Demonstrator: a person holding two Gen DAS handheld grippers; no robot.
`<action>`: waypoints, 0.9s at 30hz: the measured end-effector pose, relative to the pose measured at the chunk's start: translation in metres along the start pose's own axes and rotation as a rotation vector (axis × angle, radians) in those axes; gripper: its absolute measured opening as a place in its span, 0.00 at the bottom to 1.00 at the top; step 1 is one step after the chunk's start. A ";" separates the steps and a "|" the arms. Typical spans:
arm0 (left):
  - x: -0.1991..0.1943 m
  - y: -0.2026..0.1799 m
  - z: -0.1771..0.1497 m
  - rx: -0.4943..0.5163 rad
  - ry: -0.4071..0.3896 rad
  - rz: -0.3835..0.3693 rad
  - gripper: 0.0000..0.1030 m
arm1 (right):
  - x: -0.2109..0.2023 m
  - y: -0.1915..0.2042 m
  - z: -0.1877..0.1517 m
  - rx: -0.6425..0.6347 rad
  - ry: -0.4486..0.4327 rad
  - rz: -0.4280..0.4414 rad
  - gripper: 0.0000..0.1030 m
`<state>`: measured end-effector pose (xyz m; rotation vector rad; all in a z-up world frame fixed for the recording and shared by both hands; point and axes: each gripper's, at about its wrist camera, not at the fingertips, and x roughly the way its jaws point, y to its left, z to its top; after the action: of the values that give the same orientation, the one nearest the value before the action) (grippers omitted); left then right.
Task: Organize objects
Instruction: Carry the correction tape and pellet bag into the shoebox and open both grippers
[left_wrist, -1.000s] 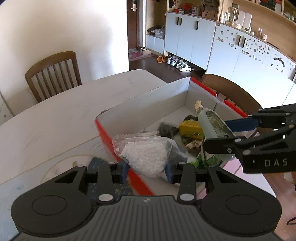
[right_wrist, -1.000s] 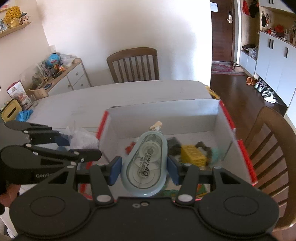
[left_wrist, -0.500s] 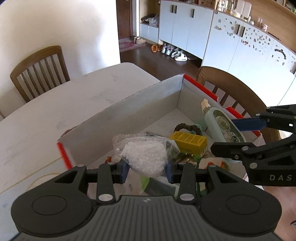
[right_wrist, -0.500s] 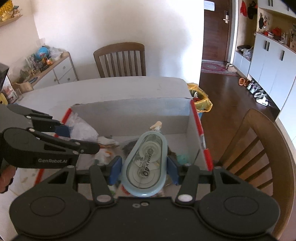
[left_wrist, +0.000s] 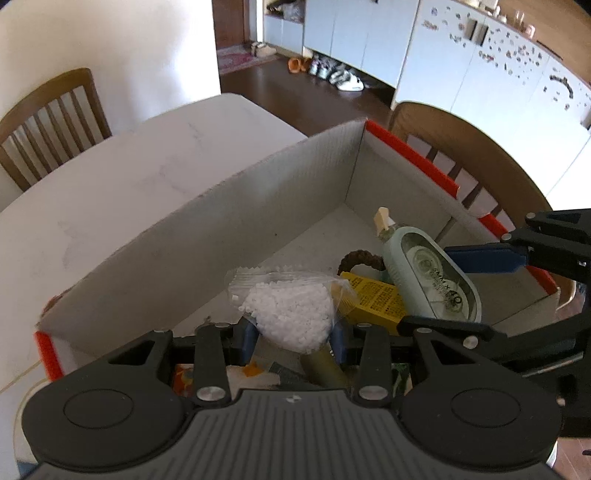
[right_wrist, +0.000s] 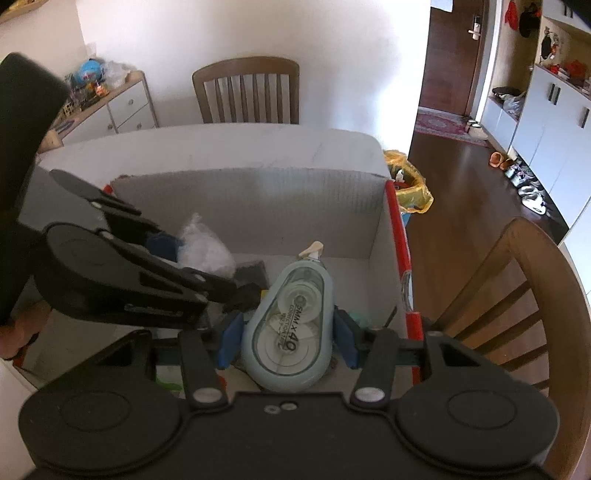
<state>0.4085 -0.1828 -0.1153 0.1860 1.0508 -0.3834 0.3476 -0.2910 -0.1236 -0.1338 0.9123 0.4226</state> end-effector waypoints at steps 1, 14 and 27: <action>0.004 0.000 0.001 0.005 0.011 0.002 0.37 | 0.002 0.000 0.000 -0.004 0.006 0.004 0.50; 0.024 0.005 0.000 -0.009 0.081 0.006 0.38 | 0.006 -0.002 -0.004 -0.008 0.028 0.037 0.51; 0.005 0.014 -0.009 -0.066 0.050 0.010 0.63 | 0.001 -0.001 -0.007 -0.018 0.037 0.039 0.56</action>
<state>0.4090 -0.1681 -0.1249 0.1425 1.1094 -0.3359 0.3441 -0.2938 -0.1288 -0.1404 0.9488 0.4658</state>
